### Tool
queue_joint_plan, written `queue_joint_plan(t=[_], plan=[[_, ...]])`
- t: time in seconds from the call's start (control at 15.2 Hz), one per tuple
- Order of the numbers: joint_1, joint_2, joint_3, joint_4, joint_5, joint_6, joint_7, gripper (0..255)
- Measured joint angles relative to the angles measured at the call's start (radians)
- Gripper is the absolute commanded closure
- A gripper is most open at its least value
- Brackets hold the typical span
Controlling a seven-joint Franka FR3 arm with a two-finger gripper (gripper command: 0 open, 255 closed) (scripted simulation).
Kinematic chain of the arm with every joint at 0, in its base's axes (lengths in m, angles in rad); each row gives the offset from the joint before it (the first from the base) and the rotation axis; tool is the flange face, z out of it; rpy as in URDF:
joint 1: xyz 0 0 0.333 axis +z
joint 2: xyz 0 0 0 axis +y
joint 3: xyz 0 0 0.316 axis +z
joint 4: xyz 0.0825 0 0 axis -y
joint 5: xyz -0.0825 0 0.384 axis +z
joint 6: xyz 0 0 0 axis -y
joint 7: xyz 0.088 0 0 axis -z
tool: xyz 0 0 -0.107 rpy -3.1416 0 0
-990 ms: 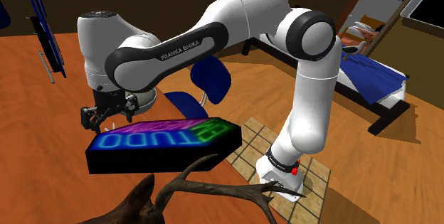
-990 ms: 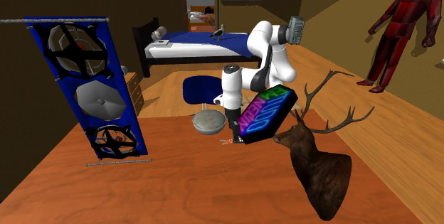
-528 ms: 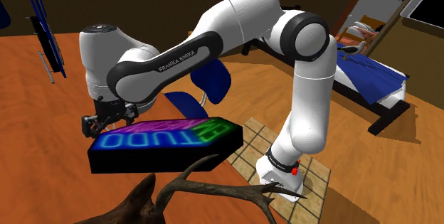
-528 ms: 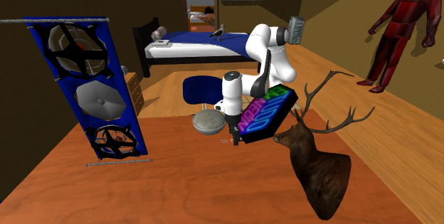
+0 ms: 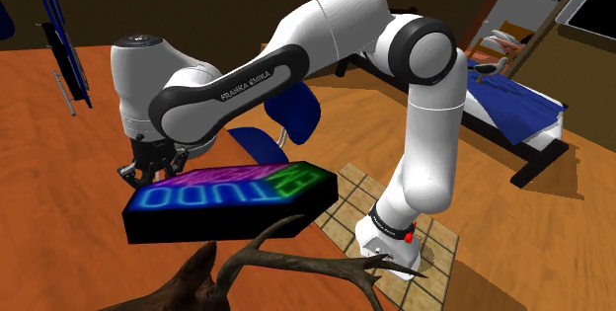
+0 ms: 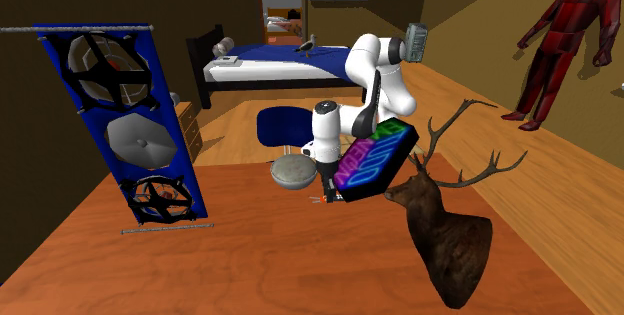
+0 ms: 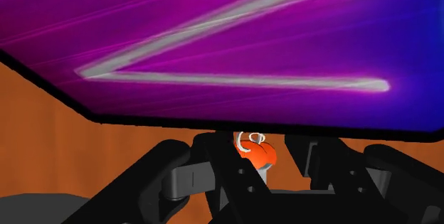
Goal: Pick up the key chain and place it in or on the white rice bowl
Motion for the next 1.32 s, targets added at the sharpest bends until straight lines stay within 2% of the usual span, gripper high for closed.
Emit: queue_joint_plan(t=[0.59,1.32], plan=[[-0.001,-0.001,0.001,0.000,0.003,-0.007,-0.002,255],[-0.013,-0.063,0.018,0.059,0.039,-0.126,-0.021,255]])
